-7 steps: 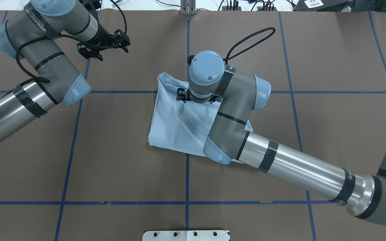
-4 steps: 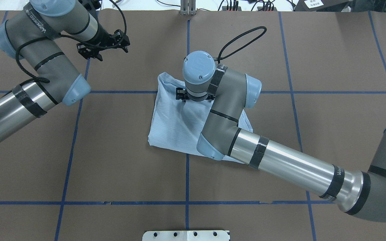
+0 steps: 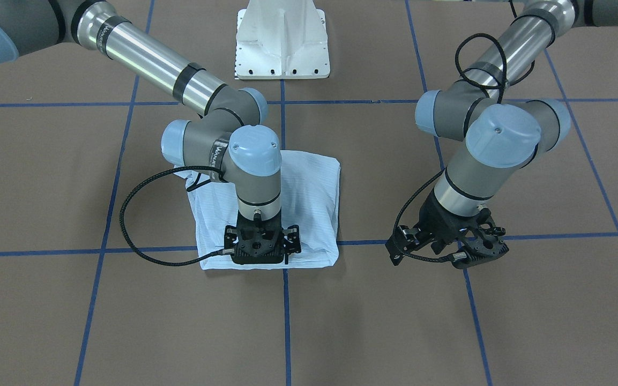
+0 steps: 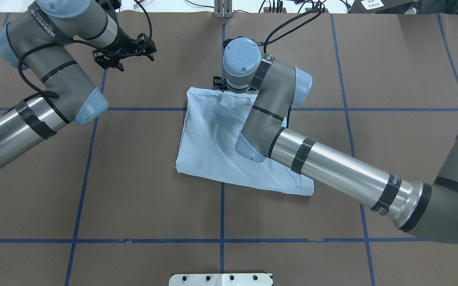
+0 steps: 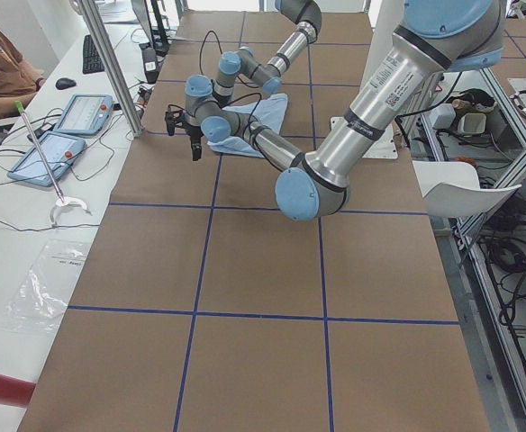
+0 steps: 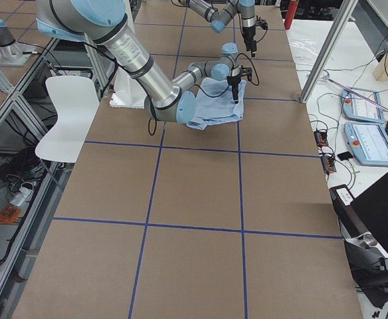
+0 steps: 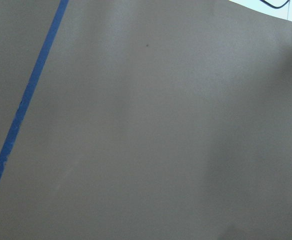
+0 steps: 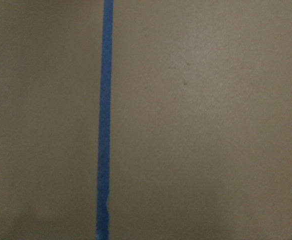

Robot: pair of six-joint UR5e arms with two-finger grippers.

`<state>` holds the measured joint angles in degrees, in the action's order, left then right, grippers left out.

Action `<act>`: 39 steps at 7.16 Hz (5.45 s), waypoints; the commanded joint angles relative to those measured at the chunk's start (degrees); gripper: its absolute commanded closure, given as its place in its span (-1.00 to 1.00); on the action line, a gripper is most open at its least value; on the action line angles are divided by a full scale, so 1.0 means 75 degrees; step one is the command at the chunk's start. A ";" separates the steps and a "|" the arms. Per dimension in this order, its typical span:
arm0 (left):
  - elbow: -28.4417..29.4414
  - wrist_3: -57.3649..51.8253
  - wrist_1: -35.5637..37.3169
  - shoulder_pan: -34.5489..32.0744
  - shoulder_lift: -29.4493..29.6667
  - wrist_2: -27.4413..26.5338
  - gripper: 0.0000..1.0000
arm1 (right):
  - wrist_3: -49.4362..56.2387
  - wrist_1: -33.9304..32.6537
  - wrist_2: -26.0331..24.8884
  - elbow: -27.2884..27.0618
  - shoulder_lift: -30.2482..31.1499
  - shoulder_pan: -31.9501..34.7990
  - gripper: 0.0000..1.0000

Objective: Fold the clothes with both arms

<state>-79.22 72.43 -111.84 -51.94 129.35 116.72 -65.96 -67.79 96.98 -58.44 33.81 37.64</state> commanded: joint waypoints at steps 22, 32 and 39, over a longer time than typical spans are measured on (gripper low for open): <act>-0.1778 -1.0500 0.2840 -0.4980 -0.5305 0.1664 -0.99 | 0.7927 -0.4345 0.5746 -0.5895 0.7758 0.6781 -1.00; -0.1953 -1.0501 0.2866 -0.4992 -0.5352 0.2027 -0.99 | 0.7880 -0.2973 0.5222 -0.4723 0.7878 0.6864 -1.00; -0.1941 -0.9739 0.2854 -0.4992 -0.5376 0.2590 -0.99 | 0.7857 -0.2973 0.5222 -0.4735 0.7867 0.6875 -1.00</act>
<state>-93.78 -0.96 -90.39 -89.38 89.07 135.91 -7.03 -90.09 136.14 -93.91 92.81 89.20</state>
